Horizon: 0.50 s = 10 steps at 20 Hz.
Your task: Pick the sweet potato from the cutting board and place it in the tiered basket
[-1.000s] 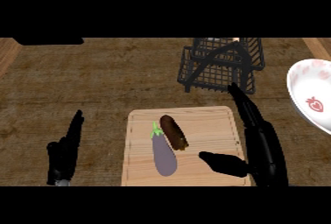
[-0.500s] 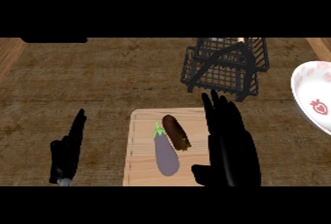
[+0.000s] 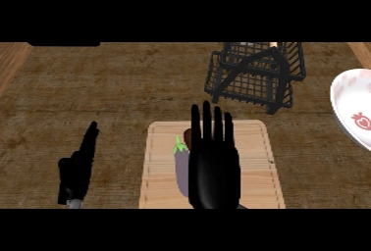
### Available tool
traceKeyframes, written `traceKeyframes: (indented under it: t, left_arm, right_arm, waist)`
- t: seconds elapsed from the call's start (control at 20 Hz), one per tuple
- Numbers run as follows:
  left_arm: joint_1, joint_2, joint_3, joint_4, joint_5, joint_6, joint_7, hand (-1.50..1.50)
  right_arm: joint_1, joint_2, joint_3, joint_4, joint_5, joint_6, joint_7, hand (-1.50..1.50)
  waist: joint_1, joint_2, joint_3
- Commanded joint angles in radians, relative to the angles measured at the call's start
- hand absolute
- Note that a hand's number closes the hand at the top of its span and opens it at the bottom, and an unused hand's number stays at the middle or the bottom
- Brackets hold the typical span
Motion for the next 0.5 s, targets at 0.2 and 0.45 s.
traceKeyframes:
  t: [0.2, 0.45]
  left_arm:
    - [0.005, -0.013, -0.005, 0.031, 0.004, -0.016, 0.039, 0.0]
    - [0.053, -0.046, -0.034, 0.029, -0.032, 0.003, -0.019, 0.0]
  right_arm:
    - [-0.029, 0.039, -0.009, 0.169, -0.004, 0.148, 0.214, -1.5]
    - [-0.022, 0.04, 0.04, 0.164, -0.064, 0.104, 0.284, -1.5]
  waist:
    - [0.005, 0.007, -0.005]
    - [0.011, 0.005, -0.004]
